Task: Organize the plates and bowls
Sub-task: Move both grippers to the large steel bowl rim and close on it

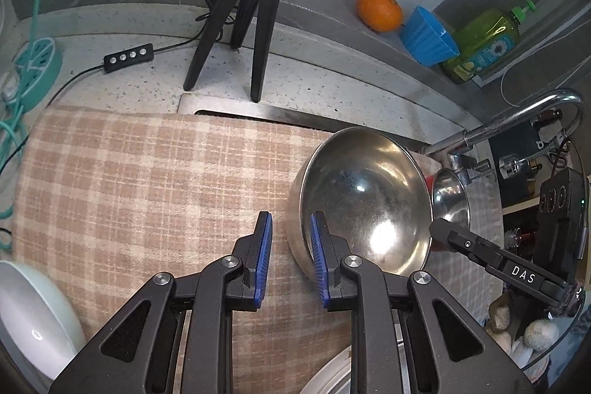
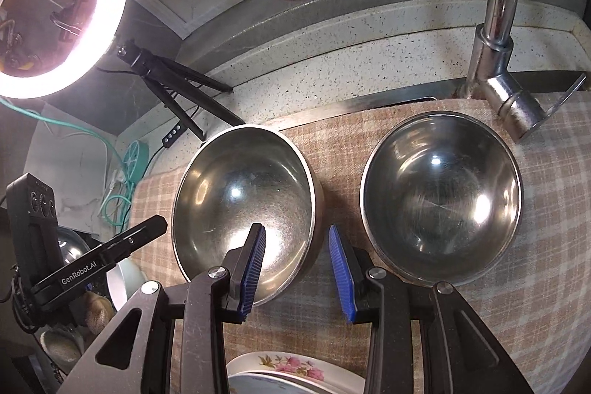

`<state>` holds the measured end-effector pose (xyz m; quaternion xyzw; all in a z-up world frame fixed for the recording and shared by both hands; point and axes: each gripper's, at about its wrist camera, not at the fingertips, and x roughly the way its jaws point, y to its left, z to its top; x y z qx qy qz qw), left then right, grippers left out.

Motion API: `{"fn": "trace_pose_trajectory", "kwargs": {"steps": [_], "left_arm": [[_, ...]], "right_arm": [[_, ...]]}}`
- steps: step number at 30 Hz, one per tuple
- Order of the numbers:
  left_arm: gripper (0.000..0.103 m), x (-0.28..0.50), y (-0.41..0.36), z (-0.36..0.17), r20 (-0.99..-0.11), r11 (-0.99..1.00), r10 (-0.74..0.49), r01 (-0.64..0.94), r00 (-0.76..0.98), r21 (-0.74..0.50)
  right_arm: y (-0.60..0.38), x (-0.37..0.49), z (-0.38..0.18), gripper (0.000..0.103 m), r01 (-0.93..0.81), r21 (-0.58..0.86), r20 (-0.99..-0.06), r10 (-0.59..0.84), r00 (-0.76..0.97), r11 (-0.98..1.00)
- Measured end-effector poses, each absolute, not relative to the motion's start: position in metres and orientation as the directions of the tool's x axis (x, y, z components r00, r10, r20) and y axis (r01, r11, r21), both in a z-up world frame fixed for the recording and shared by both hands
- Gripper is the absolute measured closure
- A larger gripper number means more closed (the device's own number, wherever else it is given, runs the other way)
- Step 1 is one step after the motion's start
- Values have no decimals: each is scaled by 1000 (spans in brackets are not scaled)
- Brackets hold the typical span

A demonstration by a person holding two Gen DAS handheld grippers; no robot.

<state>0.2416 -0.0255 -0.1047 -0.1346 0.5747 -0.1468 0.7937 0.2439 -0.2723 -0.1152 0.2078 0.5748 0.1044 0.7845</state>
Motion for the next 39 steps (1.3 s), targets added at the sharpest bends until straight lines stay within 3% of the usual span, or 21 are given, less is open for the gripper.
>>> {"fn": "trace_pose_trajectory", "kwargs": {"steps": [6,13,24,39], "left_arm": [[84,250,-28,-108,-878,925,-379,87,292,-370],[84,255,-38,-111,-888,934,-357,117,291,-337],[97,257,-45,-117,-896,937,-346,138,277,-320],[97,245,-29,-106,-886,931,-365,117,286,-346]], "right_arm": [[-272,248,-121,73,76,441,-864,400,305,894],[-268,251,-128,83,76,441,-870,405,283,894],[-270,251,-131,92,86,432,-873,392,289,898],[-260,242,-121,93,70,419,-873,380,305,905]]}}
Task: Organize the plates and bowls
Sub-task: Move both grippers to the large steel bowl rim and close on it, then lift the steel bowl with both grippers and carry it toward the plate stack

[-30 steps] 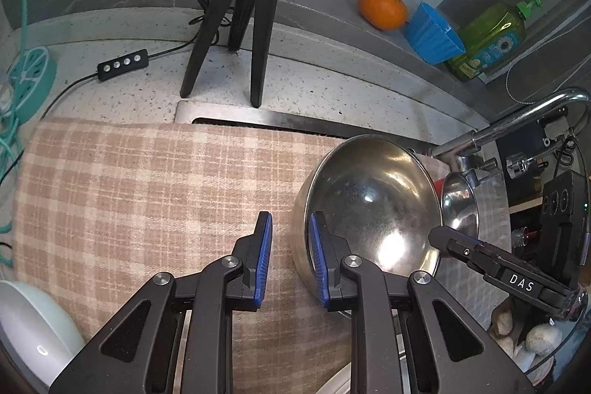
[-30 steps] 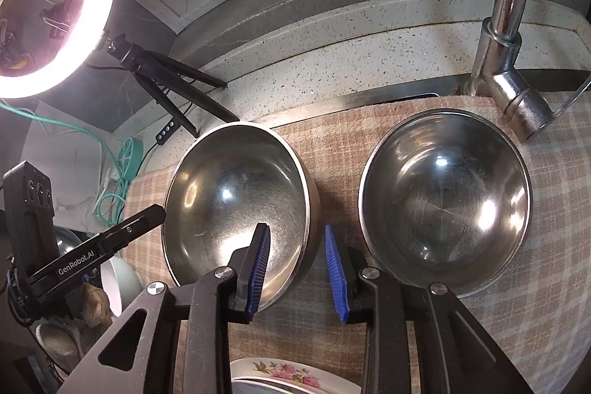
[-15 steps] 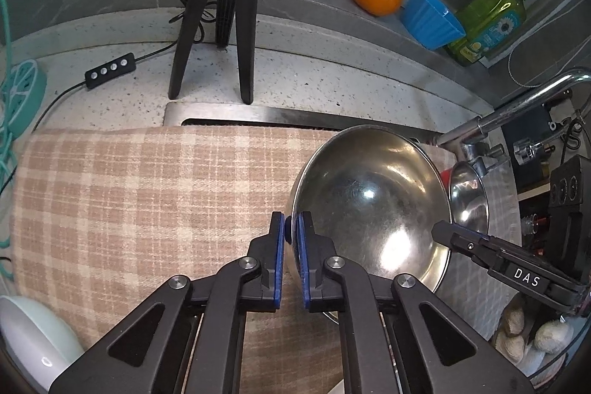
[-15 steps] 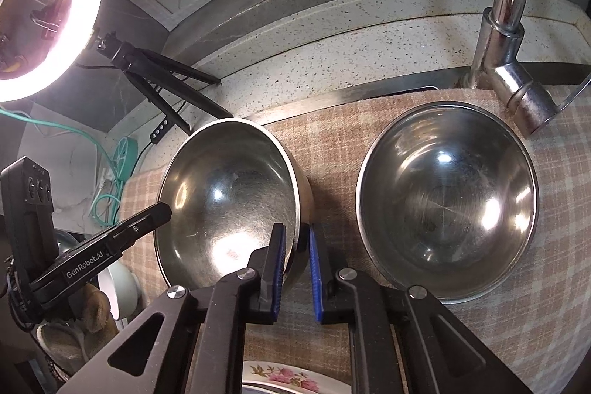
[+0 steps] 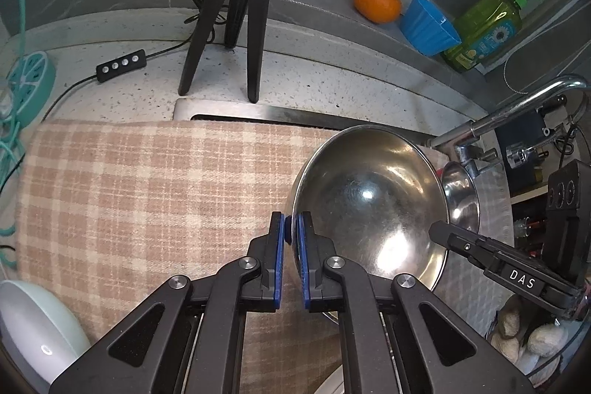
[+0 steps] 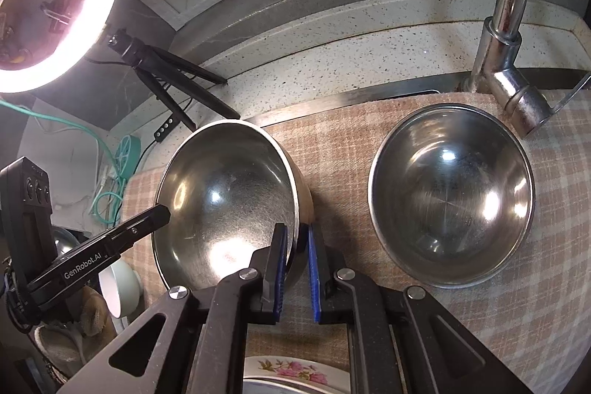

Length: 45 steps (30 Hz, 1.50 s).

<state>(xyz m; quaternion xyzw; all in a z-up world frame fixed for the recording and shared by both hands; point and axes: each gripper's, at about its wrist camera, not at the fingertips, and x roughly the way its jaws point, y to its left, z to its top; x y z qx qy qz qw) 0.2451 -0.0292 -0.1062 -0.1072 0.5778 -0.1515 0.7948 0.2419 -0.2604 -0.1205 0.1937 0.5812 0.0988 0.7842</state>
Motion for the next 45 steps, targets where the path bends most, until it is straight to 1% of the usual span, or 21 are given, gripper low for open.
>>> {"fn": "trace_pose_trajectory", "kwargs": {"steps": [12,25,26,38,45], "left_arm": [[97,218,-5,-86,-871,927,-373,95,321,-362],[97,168,39,-69,-860,926,-366,48,355,-374],[97,164,42,-69,-861,927,-364,45,356,-373],[97,117,74,-69,-863,931,-341,9,372,-365],[97,93,88,-82,-876,933,-331,-19,352,-360]], "right_arm": [[-234,221,-95,93,20,420,-863,393,317,907],[-192,179,-80,93,-54,435,-848,429,309,899],[-189,177,-80,93,-7,445,-837,419,352,896],[-152,136,-84,93,-44,459,-837,449,313,887],[-133,114,-94,93,-55,450,-850,447,279,891]]}}
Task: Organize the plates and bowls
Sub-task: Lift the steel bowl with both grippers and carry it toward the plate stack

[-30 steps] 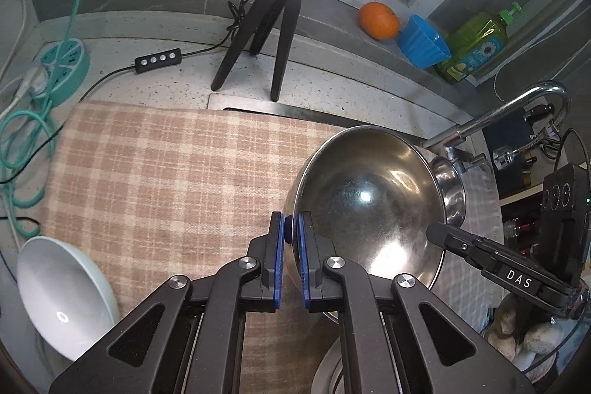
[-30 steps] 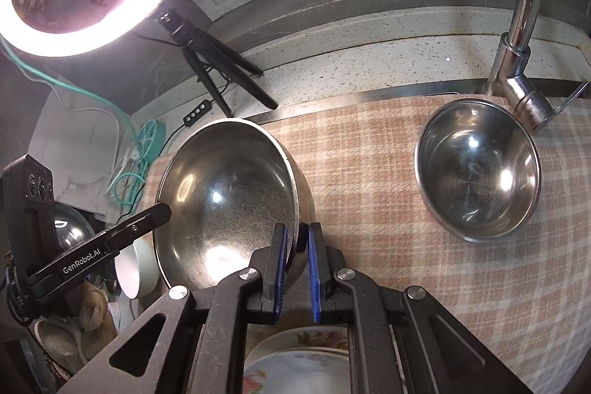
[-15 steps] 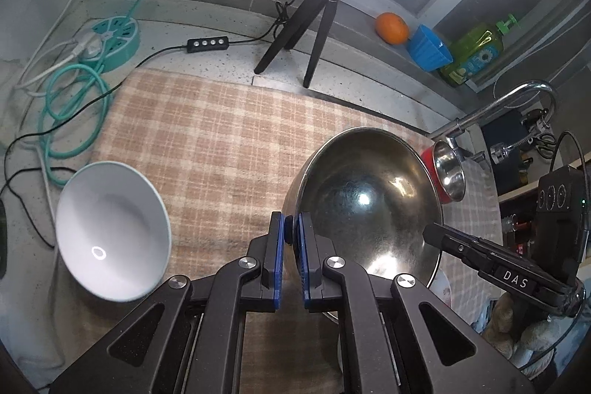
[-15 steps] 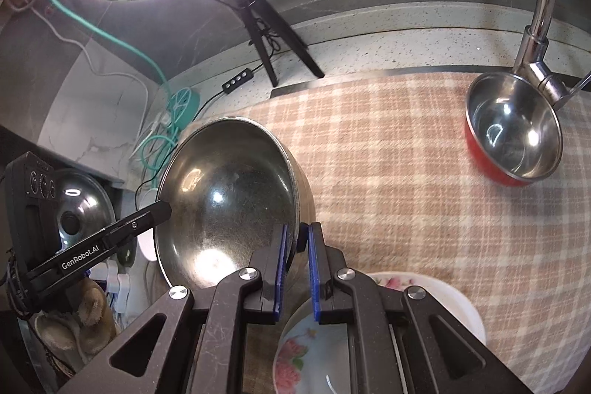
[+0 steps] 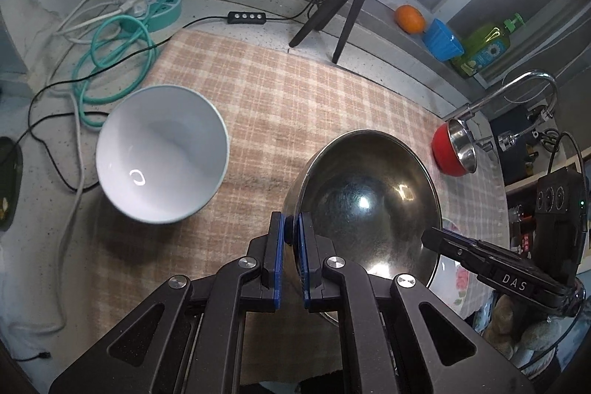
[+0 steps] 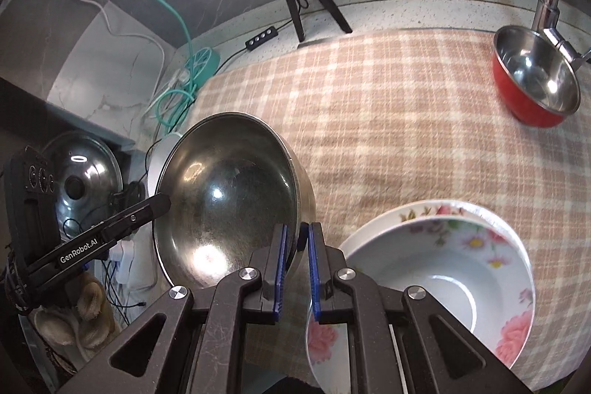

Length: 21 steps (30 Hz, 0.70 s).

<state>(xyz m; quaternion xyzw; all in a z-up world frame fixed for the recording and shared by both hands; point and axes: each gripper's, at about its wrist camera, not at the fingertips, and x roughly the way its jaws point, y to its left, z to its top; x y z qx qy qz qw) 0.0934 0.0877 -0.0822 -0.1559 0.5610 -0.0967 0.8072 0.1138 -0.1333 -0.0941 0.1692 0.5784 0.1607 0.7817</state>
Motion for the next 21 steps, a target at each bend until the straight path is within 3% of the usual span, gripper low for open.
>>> {"fn": "trace_pose_trajectory", "kwargs": {"steps": [21], "left_arm": [[97,65,105,-112,-906,940,-303,-65,297,-336]], "right_arm": [[-104,88,-128,92,-64,455,-872,459,171,888]]}}
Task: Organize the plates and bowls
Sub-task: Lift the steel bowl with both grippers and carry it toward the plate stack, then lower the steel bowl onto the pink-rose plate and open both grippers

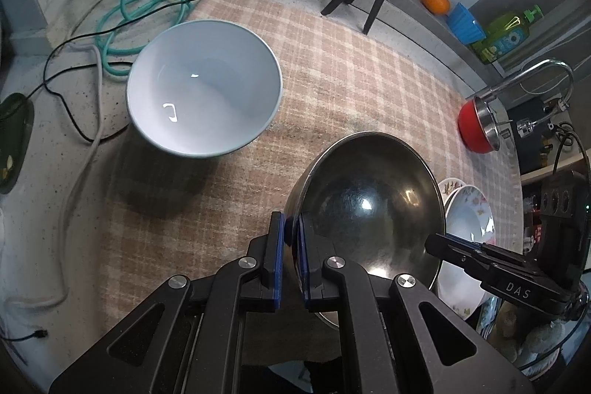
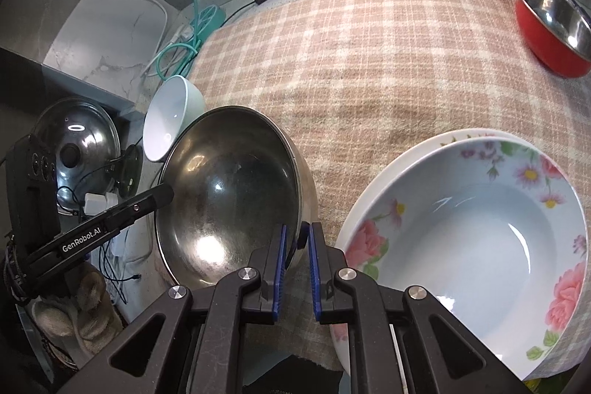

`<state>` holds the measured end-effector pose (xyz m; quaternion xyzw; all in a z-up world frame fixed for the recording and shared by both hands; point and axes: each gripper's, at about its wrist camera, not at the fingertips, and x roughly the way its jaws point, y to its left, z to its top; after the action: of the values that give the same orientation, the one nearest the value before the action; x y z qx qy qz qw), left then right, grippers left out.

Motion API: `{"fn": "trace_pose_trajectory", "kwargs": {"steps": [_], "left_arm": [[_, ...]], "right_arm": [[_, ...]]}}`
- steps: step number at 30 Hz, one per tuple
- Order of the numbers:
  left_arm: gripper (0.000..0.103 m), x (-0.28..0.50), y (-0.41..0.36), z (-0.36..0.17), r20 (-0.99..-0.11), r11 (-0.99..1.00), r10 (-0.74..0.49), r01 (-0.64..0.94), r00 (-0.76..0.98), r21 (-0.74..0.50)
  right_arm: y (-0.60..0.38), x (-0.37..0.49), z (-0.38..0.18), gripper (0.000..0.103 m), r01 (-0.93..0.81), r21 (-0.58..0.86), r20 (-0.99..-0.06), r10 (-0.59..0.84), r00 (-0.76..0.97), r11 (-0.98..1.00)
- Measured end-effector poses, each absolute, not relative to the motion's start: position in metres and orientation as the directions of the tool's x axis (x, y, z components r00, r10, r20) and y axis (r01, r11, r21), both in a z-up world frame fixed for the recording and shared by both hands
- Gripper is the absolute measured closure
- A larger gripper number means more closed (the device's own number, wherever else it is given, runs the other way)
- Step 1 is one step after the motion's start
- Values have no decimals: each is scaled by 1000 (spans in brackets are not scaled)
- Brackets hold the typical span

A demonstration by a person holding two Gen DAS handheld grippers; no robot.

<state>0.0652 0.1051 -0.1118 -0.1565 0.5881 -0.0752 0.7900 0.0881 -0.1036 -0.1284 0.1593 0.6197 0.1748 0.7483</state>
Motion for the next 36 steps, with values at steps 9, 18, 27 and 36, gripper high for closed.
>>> {"fn": "trace_pose_trajectory", "kwargs": {"steps": [9,18,27,36], "left_arm": [[97,65,108,-114,-906,940,-302,-63,297,-334],[91,66,105,-103,-907,952,-271,-47,323,-301],[90,66,104,-83,-888,946,-277,-59,367,-320],[90,67,68,-56,-857,942,-303,-6,418,-337]], "right_arm": [[-102,86,-127,91,-82,452,-872,459,172,888],[-101,86,-127,89,-95,455,-868,465,175,885],[-119,85,-110,87,-100,454,-855,465,229,885],[-160,82,-79,87,-138,430,-831,451,324,892]]}}
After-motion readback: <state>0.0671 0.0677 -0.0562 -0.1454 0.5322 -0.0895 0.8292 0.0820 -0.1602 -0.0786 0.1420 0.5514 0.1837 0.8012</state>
